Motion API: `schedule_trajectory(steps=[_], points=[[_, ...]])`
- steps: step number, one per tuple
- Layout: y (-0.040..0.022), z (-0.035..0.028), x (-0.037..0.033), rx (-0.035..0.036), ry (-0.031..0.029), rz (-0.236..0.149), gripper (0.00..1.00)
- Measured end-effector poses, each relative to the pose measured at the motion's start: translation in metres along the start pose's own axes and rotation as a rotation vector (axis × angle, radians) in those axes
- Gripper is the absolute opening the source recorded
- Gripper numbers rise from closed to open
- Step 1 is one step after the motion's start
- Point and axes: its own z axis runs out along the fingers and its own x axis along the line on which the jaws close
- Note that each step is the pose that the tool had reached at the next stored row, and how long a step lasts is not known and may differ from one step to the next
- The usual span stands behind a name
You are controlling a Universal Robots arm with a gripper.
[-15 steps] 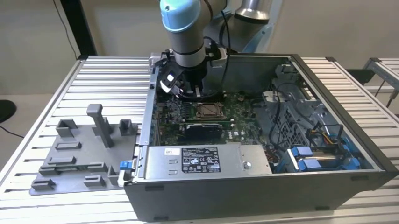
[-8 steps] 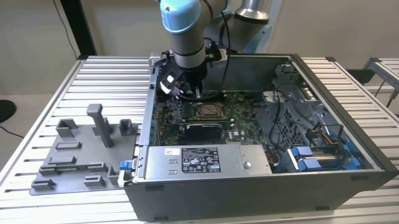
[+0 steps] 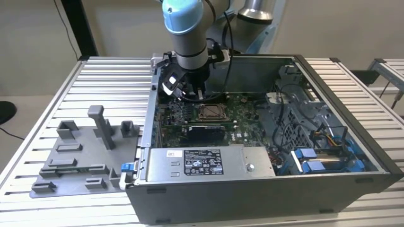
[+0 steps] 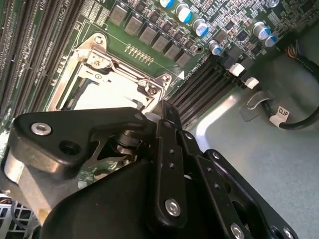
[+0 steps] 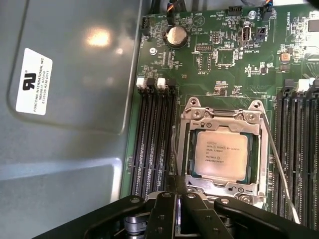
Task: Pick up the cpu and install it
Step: 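Install the first cpu locking lever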
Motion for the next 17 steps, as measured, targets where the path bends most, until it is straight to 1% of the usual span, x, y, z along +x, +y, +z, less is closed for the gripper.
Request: schedule_trajectory(steps=[6,17], points=[[0.0011,0.0023,-0.0005,0.0003,0.0013,0.0,0.0],[0.0066,0.0093,-0.0026,0.0007,0.0049,0.001,0.0]])
